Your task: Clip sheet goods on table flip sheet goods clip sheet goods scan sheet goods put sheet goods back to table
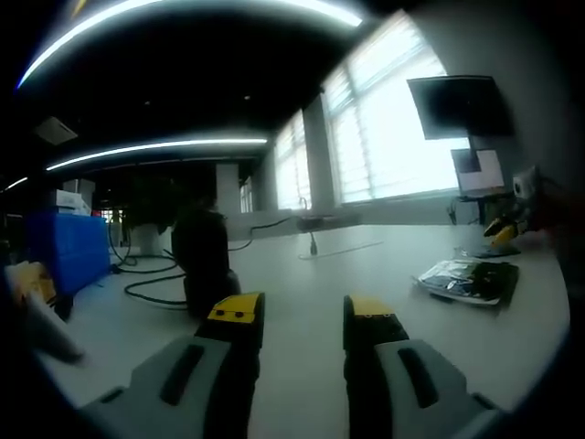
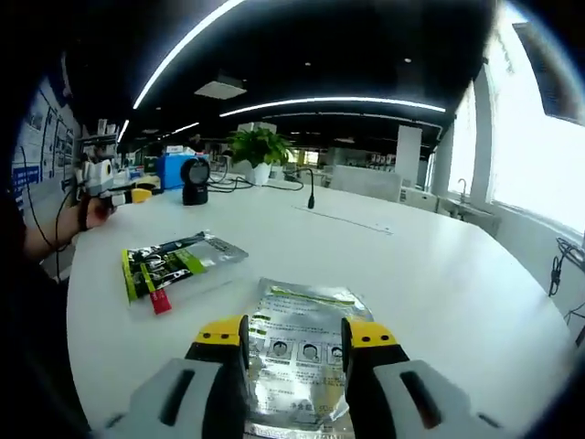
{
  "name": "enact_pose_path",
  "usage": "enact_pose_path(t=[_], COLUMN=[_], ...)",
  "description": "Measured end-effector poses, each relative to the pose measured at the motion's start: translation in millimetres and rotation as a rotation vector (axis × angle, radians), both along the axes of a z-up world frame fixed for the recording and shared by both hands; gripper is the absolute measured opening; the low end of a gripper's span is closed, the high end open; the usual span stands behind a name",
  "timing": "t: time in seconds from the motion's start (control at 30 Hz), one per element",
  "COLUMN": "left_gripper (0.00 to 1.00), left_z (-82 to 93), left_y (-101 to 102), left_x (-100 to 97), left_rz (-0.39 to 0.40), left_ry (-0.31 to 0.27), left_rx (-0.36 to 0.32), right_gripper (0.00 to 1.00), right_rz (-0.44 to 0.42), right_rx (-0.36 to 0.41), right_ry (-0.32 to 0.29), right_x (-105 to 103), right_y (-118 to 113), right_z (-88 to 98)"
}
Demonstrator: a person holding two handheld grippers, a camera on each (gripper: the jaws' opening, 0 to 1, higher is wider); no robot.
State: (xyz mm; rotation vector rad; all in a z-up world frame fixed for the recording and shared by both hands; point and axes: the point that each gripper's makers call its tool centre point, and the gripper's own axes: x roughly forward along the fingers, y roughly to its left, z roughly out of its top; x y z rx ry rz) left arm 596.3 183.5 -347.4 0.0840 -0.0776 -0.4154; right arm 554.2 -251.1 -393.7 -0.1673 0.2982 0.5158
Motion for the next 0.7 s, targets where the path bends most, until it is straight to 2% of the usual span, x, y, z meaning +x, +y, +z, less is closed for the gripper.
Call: enact_pose_path(t=[0.1,0.17,0.3,0.4,0.47,0.7], left_gripper=[0.27,0.27,0.27,0.27,0.27,0.27], left_z=[-0.2,0.0,0.5,0.5,0.4,0.0], left_y=[0,0,0,0,0,0], left_x=[0.0,-0.2,-0.5,-0.3,-0.2,-0.1], left_rz=[0.001,-0.001,-0.001,0.001,0.001,0.001], left_ry=[0.0,-0.001,-0.003,-0.003,-0.002,-0.001], left_rx=[0.001,0.001,-0.001,-0.003,-0.004,0.0], right_gripper=[0.37,0.4,0.45,0.45,0.46,0.47], right_rz=[-0.007,0.011,0.052,0.095,0.114,0.069], right_rx=[-0.031,-0.02,-0.052,-0.028,-0.09,-0.029], right_ry=[0.011,0.038,0.079,0.118,0.152,0.167], right_x=[-1,-1,2,0,-2,-2], right_y=[-6,-4,-3,2,-1,-1], right_z=[-3.9,-6.1,-10.9,-13.5,-23.7,-24.4])
